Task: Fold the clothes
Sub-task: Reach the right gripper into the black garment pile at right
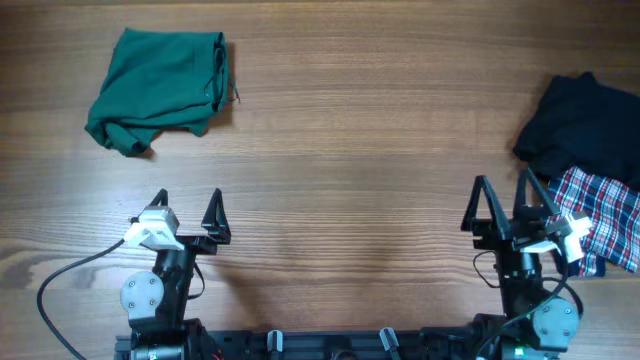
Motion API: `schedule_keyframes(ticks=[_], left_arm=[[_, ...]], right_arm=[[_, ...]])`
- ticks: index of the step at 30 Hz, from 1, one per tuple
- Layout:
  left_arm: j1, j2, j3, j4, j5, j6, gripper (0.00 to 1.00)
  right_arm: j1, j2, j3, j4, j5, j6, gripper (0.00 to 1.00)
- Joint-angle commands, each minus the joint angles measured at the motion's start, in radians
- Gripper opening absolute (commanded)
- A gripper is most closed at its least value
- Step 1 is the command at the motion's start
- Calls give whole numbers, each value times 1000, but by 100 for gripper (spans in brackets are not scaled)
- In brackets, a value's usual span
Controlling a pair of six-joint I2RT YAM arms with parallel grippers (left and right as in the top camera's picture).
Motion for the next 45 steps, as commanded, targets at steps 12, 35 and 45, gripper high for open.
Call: schedule_keyframes(ticks=[12,35,45], left_arm=[[-6,-5,-5,-3,9,20,100],[-6,-5,-5,-3,9,20,100],[-6,-5,-5,-3,9,20,100]], right_arm=[[-157,925,838,-523,359,-152,100],[-521,1614,965,-522,181,6,100],[-521,1711,965,-595,176,189,100]])
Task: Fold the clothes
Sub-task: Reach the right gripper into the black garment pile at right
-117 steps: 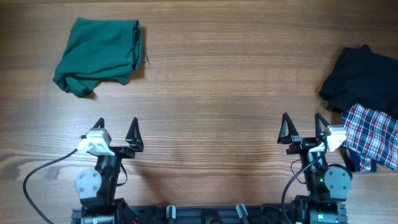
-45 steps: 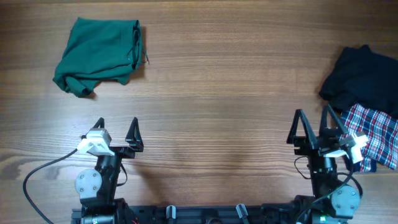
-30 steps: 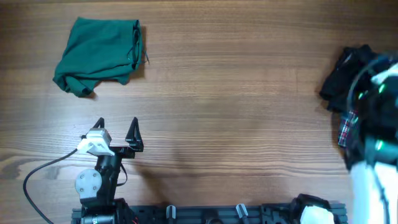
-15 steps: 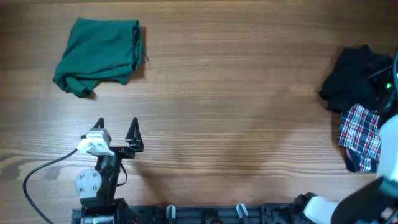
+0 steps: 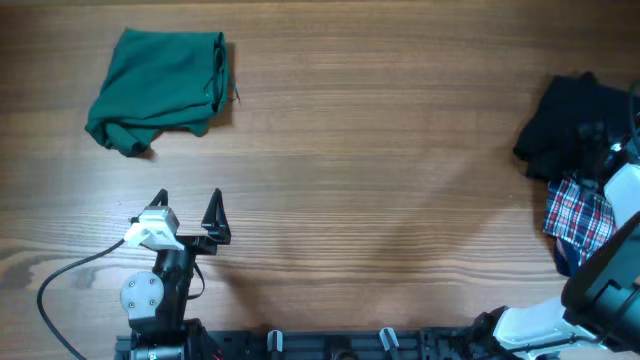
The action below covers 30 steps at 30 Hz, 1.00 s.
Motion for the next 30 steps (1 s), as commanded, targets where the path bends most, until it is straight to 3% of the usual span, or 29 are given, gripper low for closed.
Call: schedule_keyframes(ticks=[1,8,12,17,18,20,21,30], left_arm=[[-6,-6,-5,-3,8,20,100],[-6,-6,-5,-3,8,20,100],[-6,-6,-5,-3,8,20,100],[-6,-6,-5,-3,8,20,100],[-6,-6,-5,-3,8,20,100],[-6,-6,-5,-3,8,20,100],[-6,-6,-5,-3,8,20,100],[-6,-6,-5,-3,8,20,100]], right_arm=[[-2,13,14,1,23,50,100],[-2,13,14,76,21,46,99],[-2,13,14,135,-92,47,76],[-2,13,14,132,-82,44,31],[-2,13,14,127,-70,43,28],[-2,13,14,129,-57,44,8],[-2,12,14,129,-57,46,4],[-2,-118,20,155,-190,46,5]])
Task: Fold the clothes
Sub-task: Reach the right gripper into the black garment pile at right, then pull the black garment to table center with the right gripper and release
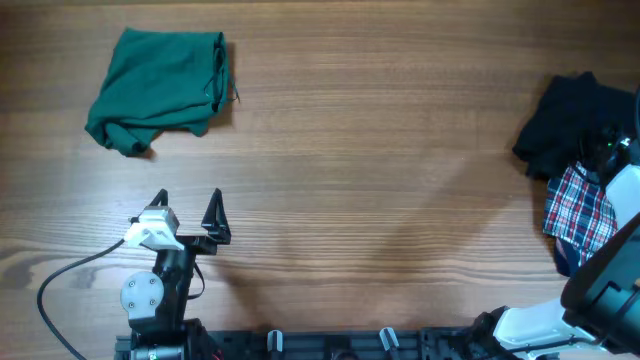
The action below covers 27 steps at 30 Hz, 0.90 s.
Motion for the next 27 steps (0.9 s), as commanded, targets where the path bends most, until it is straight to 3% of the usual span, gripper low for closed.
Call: schedule_keyframes(ticks=[1,11,16,21,27], left_arm=[[-6,-6,-5,-3,9,20,100],[-6,-6,-5,-3,9,20,100],[-6,-6,-5,-3,9,20,100],[-6,-6,-5,-3,9,20,100],[-6,-6,-5,-3,9,20,100]], right_arm=[[5,-129,20,30,-126,-1,4],[5,-496,20,103,-383,77,4],[8,-532,20,283,-666,227,4],[143,-516,20,717,-955,372,4],[289,-512,20,684,-957,362,4]])
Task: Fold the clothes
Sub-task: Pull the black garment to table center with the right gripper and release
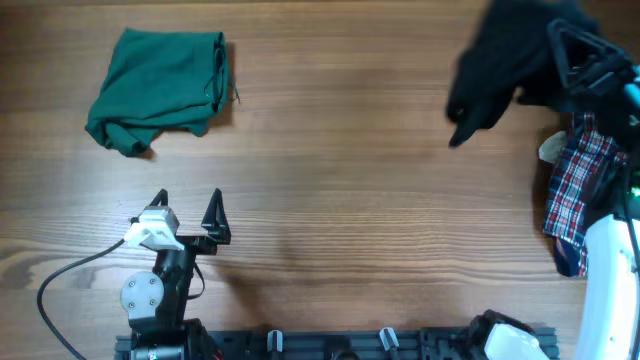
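A dark navy garment (497, 72) hangs lifted off the table at the far right, bunched and drooping toward the left. My right gripper (578, 62) is shut on its right part, and the white arm reaches up along the right edge. A red-and-blue plaid garment (573, 198) lies on the table below it. A folded green garment (160, 88) sits at the far left. My left gripper (188, 196) stands open near the front edge, holding nothing.
The wooden table (340, 190) runs bare between the green garment and the right pile. A black cable (60, 280) loops from the left arm's base at the front left.
My right gripper was low on the dark garment in the pile. It now holds that garment raised and shifted left and farther back. The plaid garment stays on the table.
Both grippers first stood open at the front edge, with the dark and plaid garments piled at the right. Then my right arm was at the pile, over the dark garment. Now the dark garment hangs from it. The left arm never moved.
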Motion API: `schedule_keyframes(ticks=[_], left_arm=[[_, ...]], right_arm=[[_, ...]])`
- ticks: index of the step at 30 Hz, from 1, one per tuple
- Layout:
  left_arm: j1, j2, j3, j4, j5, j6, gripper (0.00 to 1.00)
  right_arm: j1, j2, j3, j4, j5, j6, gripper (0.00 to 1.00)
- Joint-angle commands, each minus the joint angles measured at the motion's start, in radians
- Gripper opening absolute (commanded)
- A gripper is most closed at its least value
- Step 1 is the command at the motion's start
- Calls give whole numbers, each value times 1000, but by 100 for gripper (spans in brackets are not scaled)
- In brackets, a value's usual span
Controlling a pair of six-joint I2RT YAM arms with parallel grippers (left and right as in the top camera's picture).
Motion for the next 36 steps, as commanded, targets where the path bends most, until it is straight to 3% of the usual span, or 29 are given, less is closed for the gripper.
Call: schedule_keyframes(ticks=[1,6,8,11,13,15,16,18,19,21,23,25,29,32,36], left_arm=[[-6,-6,-5,-3,9,20,100],[-6,-6,-5,-3,9,20,100],[-6,-6,-5,-3,9,20,100],[-6,-6,-5,-3,9,20,100],[-6,-6,-5,-3,9,20,100],[-6,-6,-5,-3,9,20,100],[-6,-6,-5,-3,9,20,100],[-6,-6,-5,-3,9,20,100],[-6,-6,-5,-3,9,20,100],[-6,-6,-5,-3,9,20,100],[-6,-6,-5,-3,9,20,100],[-6,-6,-5,-3,9,20,100],[-6,-6,-5,-3,9,20,100],[-6,-6,-5,-3,9,20,100],[-6,-6,-5,-3,9,20,100]], right_arm=[[95,-4,22,-12,-49,16,4],[329,14,22,-48,25,-49,8],[447,57,22,-48,114,-63,32],[547,136,22,3,184,-60,31],[577,189,22,93,175,-34,25],[592,235,22,220,151,24,11],[597,266,22,369,116,67,14],[603,290,22,502,105,143,31],[603,291,22,513,105,151,31],[600,291,22,495,101,126,43],[593,291,22,420,102,81,43],[585,291,22,311,109,36,33],[573,291,22,-45,211,-223,35],[573,291,22,-375,467,-447,45],[573,291,22,-666,879,-582,68]])
